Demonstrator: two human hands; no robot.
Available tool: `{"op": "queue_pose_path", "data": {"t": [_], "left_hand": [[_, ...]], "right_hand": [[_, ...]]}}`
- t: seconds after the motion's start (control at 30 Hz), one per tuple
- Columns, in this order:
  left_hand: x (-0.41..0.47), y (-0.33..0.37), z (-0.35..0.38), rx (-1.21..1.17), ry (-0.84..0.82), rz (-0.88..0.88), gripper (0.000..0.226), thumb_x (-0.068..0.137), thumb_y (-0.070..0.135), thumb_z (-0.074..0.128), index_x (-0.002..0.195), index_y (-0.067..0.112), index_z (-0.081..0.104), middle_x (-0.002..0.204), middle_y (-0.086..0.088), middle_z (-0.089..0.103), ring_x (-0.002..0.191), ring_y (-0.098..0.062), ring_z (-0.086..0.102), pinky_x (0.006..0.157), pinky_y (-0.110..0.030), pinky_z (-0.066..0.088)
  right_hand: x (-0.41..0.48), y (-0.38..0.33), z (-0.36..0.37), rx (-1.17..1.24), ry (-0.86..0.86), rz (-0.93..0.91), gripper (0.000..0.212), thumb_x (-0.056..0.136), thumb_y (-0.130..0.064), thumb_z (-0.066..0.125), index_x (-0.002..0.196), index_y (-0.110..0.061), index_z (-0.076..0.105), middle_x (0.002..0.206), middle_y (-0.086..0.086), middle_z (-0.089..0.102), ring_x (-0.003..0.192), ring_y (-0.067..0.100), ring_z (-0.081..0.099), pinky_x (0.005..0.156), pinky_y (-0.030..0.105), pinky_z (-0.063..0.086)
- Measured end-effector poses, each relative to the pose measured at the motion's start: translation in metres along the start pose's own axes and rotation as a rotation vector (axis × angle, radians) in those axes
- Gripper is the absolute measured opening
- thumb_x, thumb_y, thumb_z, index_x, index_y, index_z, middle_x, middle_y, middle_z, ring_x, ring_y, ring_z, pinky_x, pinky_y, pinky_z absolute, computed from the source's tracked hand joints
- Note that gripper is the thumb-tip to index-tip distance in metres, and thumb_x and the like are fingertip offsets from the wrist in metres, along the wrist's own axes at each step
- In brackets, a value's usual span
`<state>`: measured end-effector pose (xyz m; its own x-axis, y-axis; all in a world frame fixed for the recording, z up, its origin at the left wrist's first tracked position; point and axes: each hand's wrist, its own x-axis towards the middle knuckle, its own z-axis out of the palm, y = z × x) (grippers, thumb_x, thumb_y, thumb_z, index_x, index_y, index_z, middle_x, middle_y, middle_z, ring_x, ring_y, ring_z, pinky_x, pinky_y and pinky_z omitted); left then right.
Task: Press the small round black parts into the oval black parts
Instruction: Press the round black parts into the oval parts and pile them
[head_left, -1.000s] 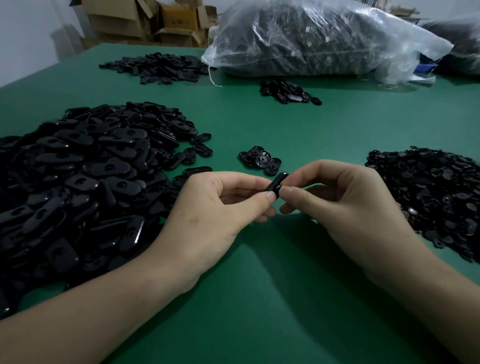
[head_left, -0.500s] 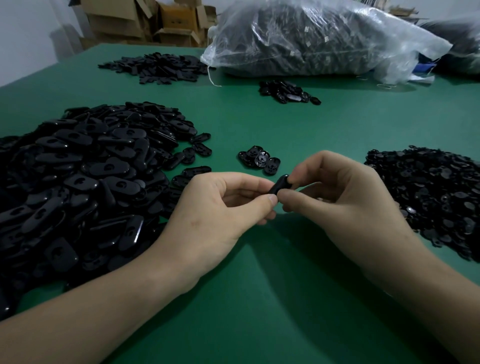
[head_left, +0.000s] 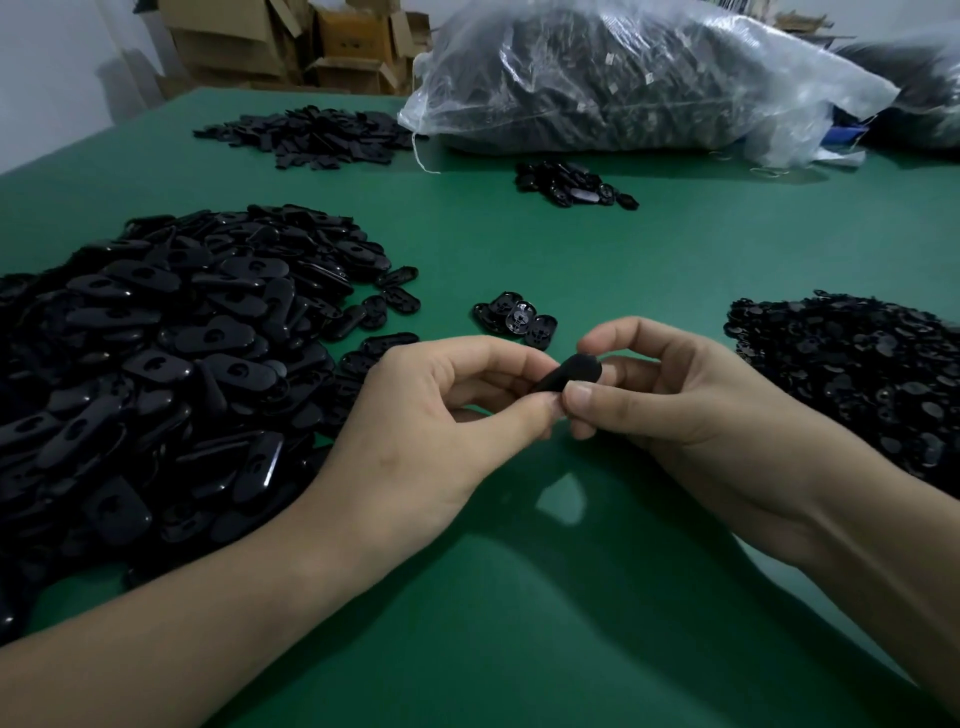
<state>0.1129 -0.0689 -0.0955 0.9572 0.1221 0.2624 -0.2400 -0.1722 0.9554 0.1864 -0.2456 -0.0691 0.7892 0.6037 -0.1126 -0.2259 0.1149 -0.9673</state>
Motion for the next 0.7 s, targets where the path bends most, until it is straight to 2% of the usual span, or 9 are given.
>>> {"op": "queue_pose_path", "data": {"t": [0.1, 0.23, 0.37, 0.53, 0.7], "left_hand": [[0.000, 0.000, 0.000, 0.025, 0.028, 0.021, 0.012, 0.080, 0.024, 0.078, 0.092, 0.027, 0.078, 0.084, 0.003, 0.080, 0.080, -0.014, 0.077, 0.079, -0.029, 0.063], [-0.001, 0.000, 0.000, 0.029, 0.073, 0.068, 0.010, 0.081, 0.020, 0.077, 0.091, 0.024, 0.078, 0.084, 0.003, 0.079, 0.077, -0.011, 0.076, 0.074, -0.020, 0.058], [-0.001, 0.000, 0.001, 0.029, 0.118, 0.102, 0.011, 0.082, 0.017, 0.076, 0.088, 0.025, 0.078, 0.082, 0.005, 0.079, 0.074, -0.009, 0.076, 0.071, -0.015, 0.056], [-0.002, 0.004, 0.002, 0.071, 0.146, 0.170, 0.017, 0.084, 0.013, 0.076, 0.089, 0.029, 0.077, 0.081, 0.009, 0.078, 0.074, -0.005, 0.076, 0.069, -0.012, 0.056], [-0.003, 0.004, 0.002, 0.169, 0.196, 0.207, 0.018, 0.083, 0.016, 0.076, 0.090, 0.033, 0.075, 0.084, 0.010, 0.077, 0.079, -0.011, 0.075, 0.072, -0.014, 0.057]], "right_hand": [[-0.001, 0.001, 0.002, 0.051, -0.012, 0.015, 0.039, 0.057, -0.007, 0.083, 0.092, -0.012, 0.067, 0.079, 0.012, 0.062, 0.064, 0.019, 0.068, 0.069, 0.023, 0.059], [-0.002, 0.005, 0.005, 0.166, -0.055, 0.015, 0.030, 0.061, -0.004, 0.081, 0.089, -0.011, 0.072, 0.089, 0.017, 0.065, 0.075, 0.021, 0.072, 0.073, 0.025, 0.060], [-0.002, 0.007, 0.007, 0.190, -0.080, -0.003, 0.029, 0.066, -0.003, 0.077, 0.095, -0.009, 0.074, 0.091, 0.013, 0.073, 0.081, 0.018, 0.072, 0.081, 0.026, 0.060], [-0.003, 0.011, 0.010, 0.147, -0.089, 0.001, 0.024, 0.077, -0.009, 0.072, 0.100, -0.006, 0.074, 0.090, 0.007, 0.074, 0.077, 0.013, 0.068, 0.090, 0.029, 0.058], [-0.003, 0.011, 0.011, 0.155, -0.104, 0.011, 0.014, 0.080, -0.007, 0.075, 0.094, -0.010, 0.076, 0.087, 0.006, 0.073, 0.077, 0.014, 0.068, 0.090, 0.030, 0.059]]}}
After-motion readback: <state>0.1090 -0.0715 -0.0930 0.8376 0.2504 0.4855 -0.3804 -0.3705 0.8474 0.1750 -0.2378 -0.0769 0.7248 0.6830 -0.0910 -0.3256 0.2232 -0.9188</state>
